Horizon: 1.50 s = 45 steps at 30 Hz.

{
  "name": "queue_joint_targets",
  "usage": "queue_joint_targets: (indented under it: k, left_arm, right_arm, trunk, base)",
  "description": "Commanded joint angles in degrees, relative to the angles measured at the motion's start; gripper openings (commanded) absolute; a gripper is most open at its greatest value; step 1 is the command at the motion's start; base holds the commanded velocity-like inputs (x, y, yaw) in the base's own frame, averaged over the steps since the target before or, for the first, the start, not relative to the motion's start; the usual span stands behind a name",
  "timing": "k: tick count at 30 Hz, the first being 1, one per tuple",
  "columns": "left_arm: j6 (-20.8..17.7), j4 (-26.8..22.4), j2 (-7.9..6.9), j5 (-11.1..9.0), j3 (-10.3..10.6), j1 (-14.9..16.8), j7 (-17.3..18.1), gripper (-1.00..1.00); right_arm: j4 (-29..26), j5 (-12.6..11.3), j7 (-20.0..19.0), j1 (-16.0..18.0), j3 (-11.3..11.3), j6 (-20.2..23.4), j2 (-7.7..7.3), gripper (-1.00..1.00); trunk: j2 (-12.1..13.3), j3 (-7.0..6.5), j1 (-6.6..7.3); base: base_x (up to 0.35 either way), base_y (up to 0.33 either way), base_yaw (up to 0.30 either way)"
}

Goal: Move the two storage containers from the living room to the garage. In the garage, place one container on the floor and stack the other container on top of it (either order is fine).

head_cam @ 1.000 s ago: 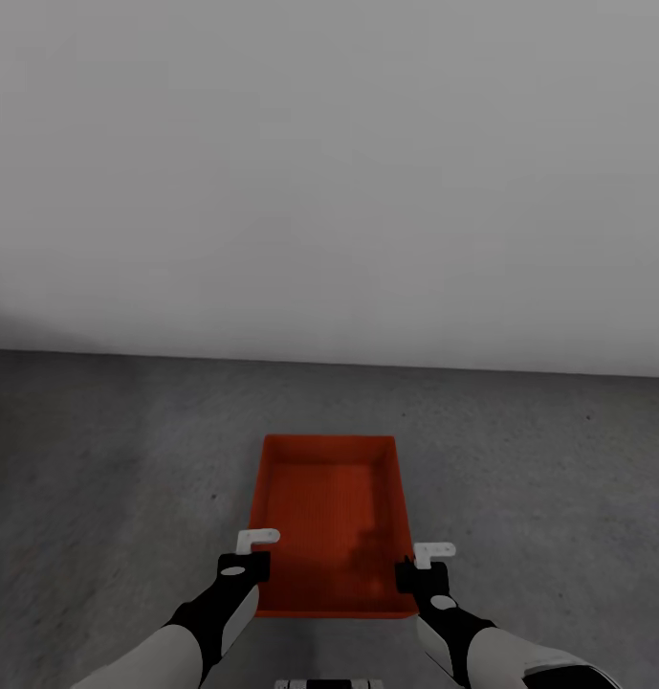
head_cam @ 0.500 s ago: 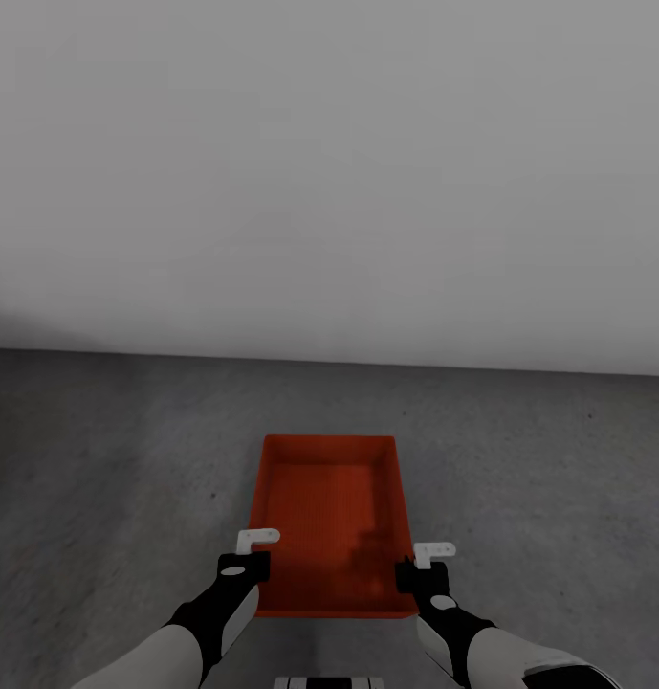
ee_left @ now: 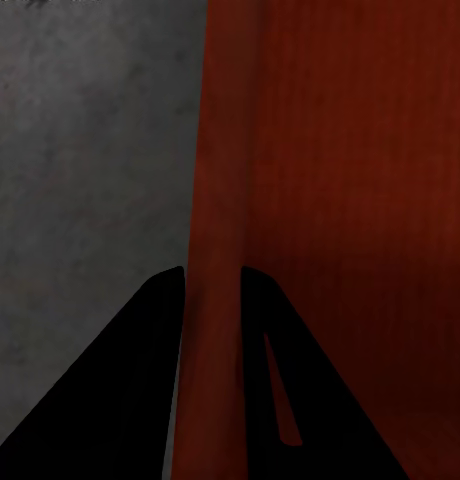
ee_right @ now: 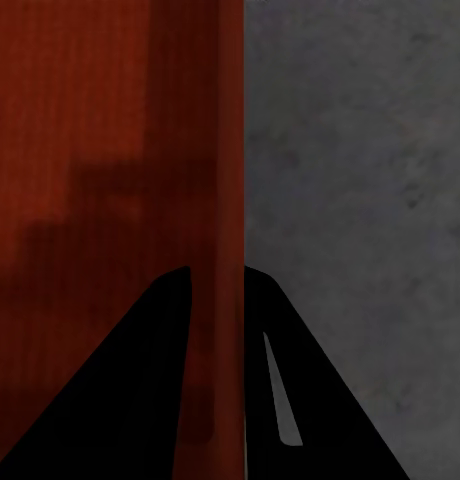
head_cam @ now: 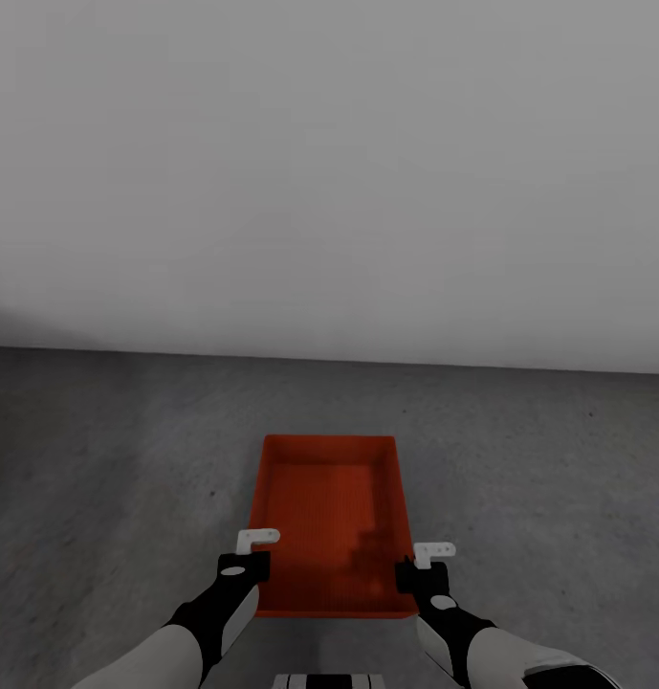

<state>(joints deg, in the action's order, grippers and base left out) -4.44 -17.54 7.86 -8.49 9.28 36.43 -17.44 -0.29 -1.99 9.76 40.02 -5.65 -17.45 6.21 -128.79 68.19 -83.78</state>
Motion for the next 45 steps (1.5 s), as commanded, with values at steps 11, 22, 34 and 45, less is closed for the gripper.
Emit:
queue_joint_targets:
  k: [11, 22, 34, 45]
  left_arm:
    - [1.8, -0.3, -0.04, -0.5, -3.4, 0.0, -0.8, -1.0]
    - [1.8, -0.3, -0.04, -0.5, -3.4, 0.0, -0.8, -1.0]
    - [1.8, -0.3, -0.04, -0.5, -3.4, 0.0, -0.8, -1.0]
    - [1.8, -0.3, -0.04, -0.5, -3.4, 0.0, -0.8, -1.0]
  right_arm:
    - [0.0, 0.8, -0.3, 0.0, 3.3, 0.1, 0.03, -1.0]
    - [0.0, 0.8, -0.3, 0.0, 3.3, 0.0, 0.03, -1.0]
    - [0.0, 0.8, -0.3, 0.0, 3.3, 0.0, 0.03, -1.0]
    - [0.0, 0.8, -0.3, 0.0, 3.2, 0.1, 0.03, -1.0]
  trunk:
    - [0.0, 0.04, 0.01]
    - [-1.2, 0.58, -0.65]
    - [-2.0, 0.94, -1.09]
    - [-2.0, 0.94, -1.09]
  base:
    - [0.0, 0.0, 0.0]
    - [0.0, 0.0, 0.0]
    - [0.0, 0.0, 0.0]
    - [0.0, 0.0, 0.0]
